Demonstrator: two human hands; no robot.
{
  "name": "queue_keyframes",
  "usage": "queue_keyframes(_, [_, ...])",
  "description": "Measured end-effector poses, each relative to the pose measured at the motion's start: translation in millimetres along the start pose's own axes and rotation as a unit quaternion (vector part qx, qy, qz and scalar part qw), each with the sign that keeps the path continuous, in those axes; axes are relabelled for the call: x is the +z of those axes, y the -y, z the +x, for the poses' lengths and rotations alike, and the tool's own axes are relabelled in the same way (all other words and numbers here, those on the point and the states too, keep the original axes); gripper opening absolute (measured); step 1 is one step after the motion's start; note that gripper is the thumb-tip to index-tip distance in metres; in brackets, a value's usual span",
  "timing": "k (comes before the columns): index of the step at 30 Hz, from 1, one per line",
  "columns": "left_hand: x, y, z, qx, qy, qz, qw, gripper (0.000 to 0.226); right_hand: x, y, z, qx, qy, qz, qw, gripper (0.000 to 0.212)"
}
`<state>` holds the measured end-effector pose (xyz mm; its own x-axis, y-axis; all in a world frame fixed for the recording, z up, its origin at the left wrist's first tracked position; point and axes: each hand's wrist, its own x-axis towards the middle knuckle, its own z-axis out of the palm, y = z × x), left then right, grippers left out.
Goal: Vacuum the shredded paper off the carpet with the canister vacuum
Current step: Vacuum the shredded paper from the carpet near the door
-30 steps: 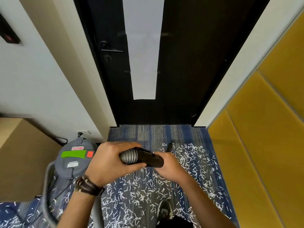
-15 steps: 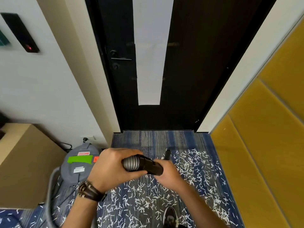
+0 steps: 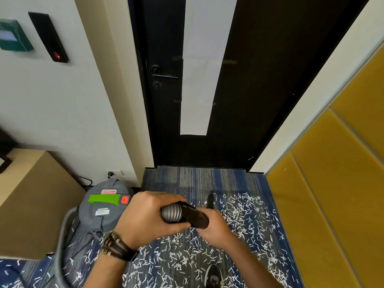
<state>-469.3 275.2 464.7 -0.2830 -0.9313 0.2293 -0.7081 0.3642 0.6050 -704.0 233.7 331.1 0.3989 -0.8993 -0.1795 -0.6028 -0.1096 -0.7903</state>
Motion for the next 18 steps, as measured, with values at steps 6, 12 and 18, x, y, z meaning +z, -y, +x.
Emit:
queue_keyframes(6, [-3.9, -2.5, 1.7, 0.014, -0.017, -0.019, 1.000, 0.050, -0.6, 5.9, -4.9, 0.001, -0.007, 0.023, 1.000, 0.031])
queue_keyframes(12, [8.6, -3.3, -12.2, -0.003, 0.002, -0.043, 0.999, 0.055, 4.4, 0.2, -23.1, 0.013, -0.011, 0.010, 1.000, 0.028])
queue_keyframes(18, [-6.3, -2.5, -23.6, -0.009, -0.014, -0.030, 0.999, 0.052, 11.7, 15.0, -22.0, -0.003, -0.006, 0.000, 1.000, 0.015])
